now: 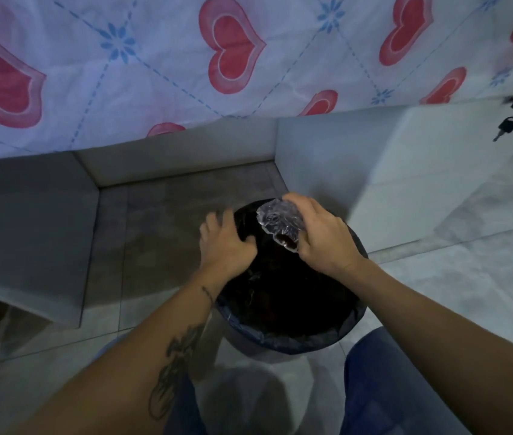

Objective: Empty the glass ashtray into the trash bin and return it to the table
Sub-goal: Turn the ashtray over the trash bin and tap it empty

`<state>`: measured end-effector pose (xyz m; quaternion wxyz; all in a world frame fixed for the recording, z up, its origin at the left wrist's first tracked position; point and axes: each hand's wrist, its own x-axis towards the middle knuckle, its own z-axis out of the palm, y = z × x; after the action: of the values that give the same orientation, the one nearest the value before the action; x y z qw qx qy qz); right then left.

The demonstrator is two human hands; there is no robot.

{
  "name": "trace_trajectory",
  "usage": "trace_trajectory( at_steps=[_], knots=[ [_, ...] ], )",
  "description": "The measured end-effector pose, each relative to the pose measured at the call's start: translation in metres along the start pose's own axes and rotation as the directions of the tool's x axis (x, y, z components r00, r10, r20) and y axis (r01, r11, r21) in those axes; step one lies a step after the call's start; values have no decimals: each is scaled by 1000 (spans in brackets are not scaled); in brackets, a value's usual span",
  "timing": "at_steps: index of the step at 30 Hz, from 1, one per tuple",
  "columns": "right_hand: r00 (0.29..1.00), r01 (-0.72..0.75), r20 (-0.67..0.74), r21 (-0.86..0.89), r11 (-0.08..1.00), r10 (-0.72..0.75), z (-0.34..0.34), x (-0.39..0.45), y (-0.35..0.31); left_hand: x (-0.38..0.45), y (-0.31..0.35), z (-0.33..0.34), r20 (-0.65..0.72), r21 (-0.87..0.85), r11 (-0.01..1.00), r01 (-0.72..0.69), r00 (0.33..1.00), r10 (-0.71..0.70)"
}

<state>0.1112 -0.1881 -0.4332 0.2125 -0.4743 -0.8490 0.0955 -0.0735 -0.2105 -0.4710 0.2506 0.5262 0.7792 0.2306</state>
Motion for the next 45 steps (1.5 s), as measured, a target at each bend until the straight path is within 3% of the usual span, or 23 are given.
trace_trajectory(
  at_steps=[2, 6, 10, 13, 15, 18, 20, 23, 28, 33, 36, 42, 45],
  knots=[
    [999, 38, 26, -18, 999, -37, -1, -2, 0, 12, 17, -10, 32, -107, 988, -109, 993, 113],
    [995, 92, 31, -51, 994, -91, -3, -4, -4, 22, 29, -20, 136, -69, 953, -296, 943, 303],
    [998, 45, 35, 48, 998, -47, 2, -5, -4, 18, 28, -21, 135, -116, 923, -366, 915, 380],
    [978, -193, -36, 208, 959, 205, 9, -3, 0, 15, 23, -17, 94, -92, 912, -399, 908, 407],
    [913, -396, 44, 333, 856, 405, 13, 0, 4, 13, 18, -14, 67, -117, 910, -397, 911, 406],
    [845, -533, 321, 431, 728, 428, 15, -2, 11, 10, 13, -11, 42, -127, 900, -416, 905, 424],
    [833, -548, 391, 486, 681, 391, 15, -6, 15, 8, 12, -11, 53, -99, 883, -459, 884, 465],
    [877, -472, 326, 447, 760, 352, 19, -11, 20, 4, 11, -12, 86, -64, 843, -534, 838, 538],
    [982, -189, 57, 206, 960, 181, 23, -22, 10, 2, 5, -21, 227, 130, 744, -656, 750, 621],
    [999, -50, -5, 49, 998, 51, 29, -28, 8, -3, 3, -26, 234, 320, 683, -657, 753, 614],
    [999, 19, -29, -18, 1000, -20, 28, -27, 14, -9, 0, -23, 171, 444, 630, -637, 751, 638],
    [995, 65, -67, -43, 997, -67, 20, -28, 17, -10, -3, -14, 6, 575, 427, -698, 525, 851],
    [995, 68, -68, -58, 996, -72, 19, -28, 19, -9, -2, -13, 3, 611, 371, -700, 470, 883]
  ],
)
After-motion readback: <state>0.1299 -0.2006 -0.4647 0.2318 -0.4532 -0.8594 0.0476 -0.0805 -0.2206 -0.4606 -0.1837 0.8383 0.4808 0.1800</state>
